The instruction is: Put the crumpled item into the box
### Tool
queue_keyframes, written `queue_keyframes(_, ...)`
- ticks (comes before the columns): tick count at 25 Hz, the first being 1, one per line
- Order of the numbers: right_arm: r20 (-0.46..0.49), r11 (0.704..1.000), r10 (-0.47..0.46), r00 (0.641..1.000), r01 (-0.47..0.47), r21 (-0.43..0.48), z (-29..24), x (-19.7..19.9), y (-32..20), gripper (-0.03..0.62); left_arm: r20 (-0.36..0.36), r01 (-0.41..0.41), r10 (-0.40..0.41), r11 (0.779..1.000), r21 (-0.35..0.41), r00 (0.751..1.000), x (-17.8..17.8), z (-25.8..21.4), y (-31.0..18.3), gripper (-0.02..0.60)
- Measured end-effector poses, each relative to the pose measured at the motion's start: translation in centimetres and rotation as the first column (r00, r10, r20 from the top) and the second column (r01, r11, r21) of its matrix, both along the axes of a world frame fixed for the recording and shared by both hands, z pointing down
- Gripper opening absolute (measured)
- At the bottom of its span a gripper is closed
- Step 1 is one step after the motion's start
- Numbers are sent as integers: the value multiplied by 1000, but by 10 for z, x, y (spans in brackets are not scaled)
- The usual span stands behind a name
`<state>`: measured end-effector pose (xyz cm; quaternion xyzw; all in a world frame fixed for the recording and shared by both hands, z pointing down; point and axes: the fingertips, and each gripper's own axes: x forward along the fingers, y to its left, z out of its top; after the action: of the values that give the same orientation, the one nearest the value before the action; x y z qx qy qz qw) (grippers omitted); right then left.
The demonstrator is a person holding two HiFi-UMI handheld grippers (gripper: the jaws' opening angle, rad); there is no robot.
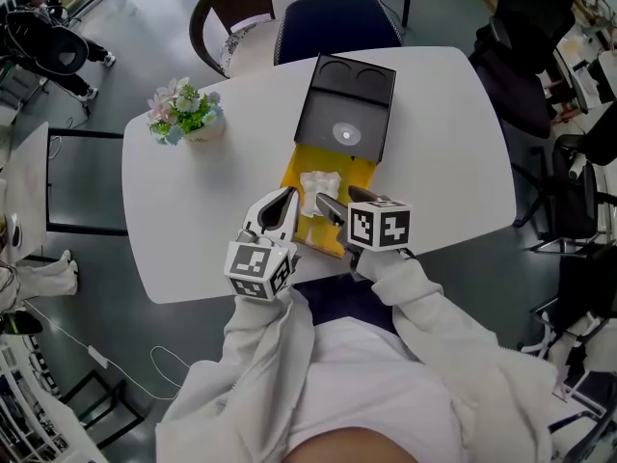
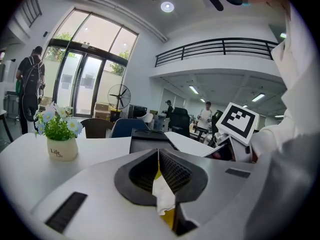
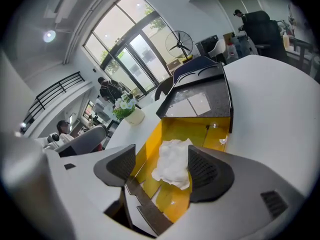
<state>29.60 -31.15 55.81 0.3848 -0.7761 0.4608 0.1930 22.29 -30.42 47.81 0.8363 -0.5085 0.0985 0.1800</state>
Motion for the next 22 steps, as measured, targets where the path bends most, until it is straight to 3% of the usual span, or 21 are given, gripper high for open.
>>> queue_keyframes(7,65,987,-40,997,30,156,-37,13,-5,319,22,-14,13,999,44,1000,8,-20,1,23)
queue_keyframes(13,173,968,-19,985,-25,249,-89,24,-16,319,39,-8,4,994,107,999,6,-46,4,23)
queue_keyframes(17,190,937,-26,981,-42,348,-123,32,-21,319,41,5,-12,987,158,999,3,-66,6,23)
queue_keyframes(22,161,867,8,987,-87,492,-158,54,-24,319,48,4,-14,979,203,999,1,-85,12,23)
